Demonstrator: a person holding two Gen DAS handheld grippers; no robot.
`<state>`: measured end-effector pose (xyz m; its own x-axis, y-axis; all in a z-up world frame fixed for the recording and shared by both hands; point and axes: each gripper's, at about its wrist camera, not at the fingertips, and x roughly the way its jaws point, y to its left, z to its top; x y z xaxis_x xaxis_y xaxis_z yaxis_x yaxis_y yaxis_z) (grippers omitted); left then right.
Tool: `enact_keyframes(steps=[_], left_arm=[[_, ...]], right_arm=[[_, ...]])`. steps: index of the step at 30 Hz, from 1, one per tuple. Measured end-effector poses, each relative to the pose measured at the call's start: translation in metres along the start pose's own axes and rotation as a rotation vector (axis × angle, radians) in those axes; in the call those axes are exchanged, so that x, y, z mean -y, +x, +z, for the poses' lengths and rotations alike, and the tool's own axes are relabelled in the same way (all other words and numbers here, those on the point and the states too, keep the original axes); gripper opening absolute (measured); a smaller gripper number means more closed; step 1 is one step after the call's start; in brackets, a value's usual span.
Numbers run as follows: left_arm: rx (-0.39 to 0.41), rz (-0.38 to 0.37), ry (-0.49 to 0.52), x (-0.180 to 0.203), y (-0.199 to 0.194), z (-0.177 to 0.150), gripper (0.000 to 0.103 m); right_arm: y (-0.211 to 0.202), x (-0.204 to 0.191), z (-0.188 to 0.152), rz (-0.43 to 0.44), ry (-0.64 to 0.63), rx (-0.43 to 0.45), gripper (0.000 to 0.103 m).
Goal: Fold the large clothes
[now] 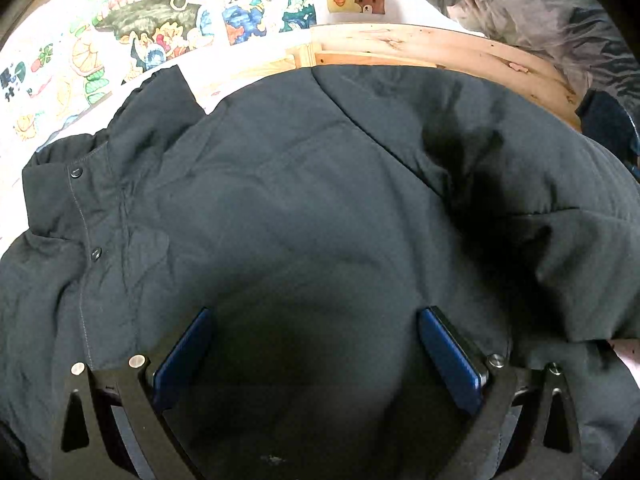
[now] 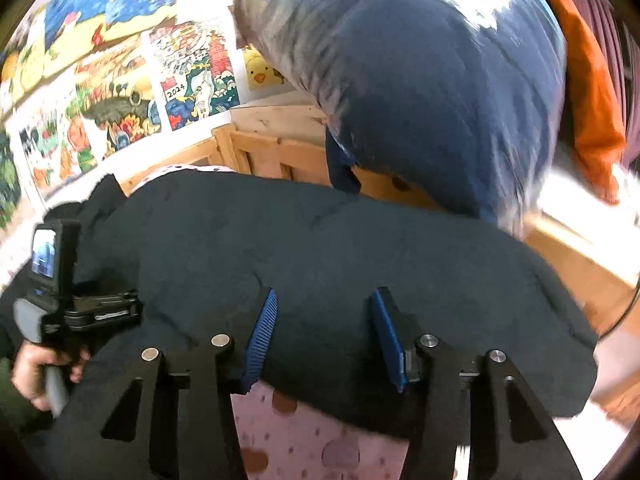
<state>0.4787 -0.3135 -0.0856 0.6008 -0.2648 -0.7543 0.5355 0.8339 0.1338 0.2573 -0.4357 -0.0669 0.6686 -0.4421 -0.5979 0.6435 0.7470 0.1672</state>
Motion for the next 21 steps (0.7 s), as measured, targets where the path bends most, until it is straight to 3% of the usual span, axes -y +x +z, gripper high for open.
enact_keyframes(steps=[1,3,8,15,19,20,21], left_arm=[[0.001,0.000,-0.001,-0.001,0.000,0.000,0.103],[0.005,-0.001,-0.003,-0.002,0.001,0.000,0.103],[0.013,0.000,-0.006,-0.003,0.001,-0.003,0.103],[0.020,-0.007,-0.012,-0.004,0.002,-0.005,0.103],[0.017,-0.008,-0.013,-0.002,0.005,-0.006,0.103],[0.017,-0.007,-0.012,-0.002,0.005,-0.005,0.103],[0.017,-0.006,-0.012,-0.002,0.005,-0.005,0.103]], right_arm=[[-0.003,0.006,-0.005,0.030,0.033,-0.010,0.065],[-0.011,0.024,-0.012,0.108,0.132,-0.022,0.080],[-0.018,0.053,-0.024,0.140,0.274,-0.068,0.080],[-0.011,0.073,-0.019,0.086,0.392,-0.041,0.080],[0.005,0.085,-0.014,0.099,0.484,-0.029,0.079],[0.006,0.086,-0.014,0.095,0.490,-0.021,0.078],[0.006,0.085,-0.012,0.085,0.490,-0.009,0.067]])
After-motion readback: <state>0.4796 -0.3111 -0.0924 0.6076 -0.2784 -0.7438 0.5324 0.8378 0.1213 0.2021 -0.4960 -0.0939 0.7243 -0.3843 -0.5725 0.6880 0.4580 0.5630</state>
